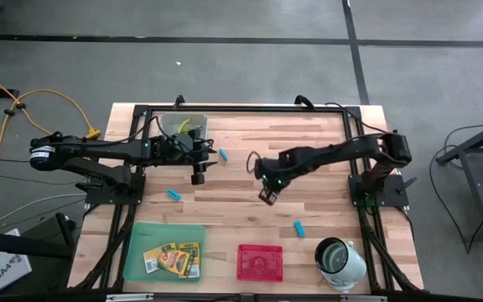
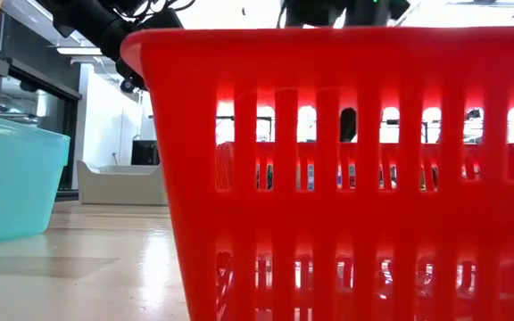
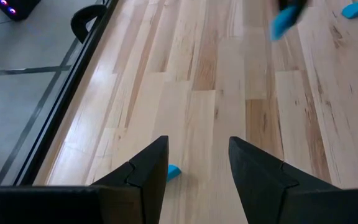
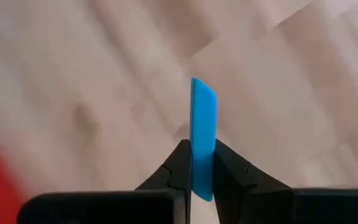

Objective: Pick & Place School Supplies
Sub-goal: Put the blue eraser into the red bin

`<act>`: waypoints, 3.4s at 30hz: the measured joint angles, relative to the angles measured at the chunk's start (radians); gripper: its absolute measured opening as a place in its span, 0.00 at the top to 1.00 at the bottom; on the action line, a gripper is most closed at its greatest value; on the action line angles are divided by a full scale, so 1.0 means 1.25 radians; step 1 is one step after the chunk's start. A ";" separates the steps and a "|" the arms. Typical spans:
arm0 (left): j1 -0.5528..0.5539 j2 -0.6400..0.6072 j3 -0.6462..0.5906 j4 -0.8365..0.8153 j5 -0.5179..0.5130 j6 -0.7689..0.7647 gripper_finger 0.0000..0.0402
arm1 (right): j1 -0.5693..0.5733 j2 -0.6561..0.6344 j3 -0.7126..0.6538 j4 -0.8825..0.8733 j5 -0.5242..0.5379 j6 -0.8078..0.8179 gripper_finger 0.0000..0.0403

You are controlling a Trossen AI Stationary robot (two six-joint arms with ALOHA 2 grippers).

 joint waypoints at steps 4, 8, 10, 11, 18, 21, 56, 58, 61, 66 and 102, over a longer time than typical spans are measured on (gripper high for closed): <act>0.000 0.000 0.000 0.000 0.002 -0.002 0.60 | 0.072 -0.006 0.022 0.020 -0.061 0.036 0.93; -0.001 0.000 0.000 0.000 0.013 -0.013 0.60 | 0.150 -0.005 0.034 0.069 -0.094 0.069 0.93; -0.001 0.000 0.000 0.000 0.013 -0.025 0.60 | 0.186 -0.005 0.034 0.106 -0.099 0.087 0.93; -0.001 0.000 0.000 0.000 0.013 -0.028 0.60 | 0.202 -0.005 0.034 0.122 -0.097 0.089 0.93; -0.007 0.000 0.000 0.000 0.013 -0.029 0.60 | 0.252 -0.002 0.034 0.209 -0.137 0.076 0.93; -0.018 0.000 0.000 0.000 0.013 -0.029 0.60 | 0.270 0.010 0.034 0.212 -0.147 0.068 0.93; -0.064 0.002 -0.001 0.043 0.023 -0.092 0.60 | 0.398 0.177 0.033 0.405 -0.145 0.152 0.91; -0.064 0.002 -0.001 0.043 0.023 -0.092 0.60 | 0.398 0.177 0.033 0.411 -0.145 0.148 0.90; -0.064 0.002 -0.001 0.043 0.023 -0.092 0.60 | 0.399 0.177 0.033 0.417 -0.143 0.149 0.87; -0.064 0.002 -0.001 0.043 0.023 -0.092 0.60 | 0.399 0.177 0.033 0.419 -0.138 0.148 0.80; 0.148 0.148 0.008 -0.075 0.106 0.363 0.60 | 0.267 -0.017 0.035 0.561 -0.267 0.035 0.72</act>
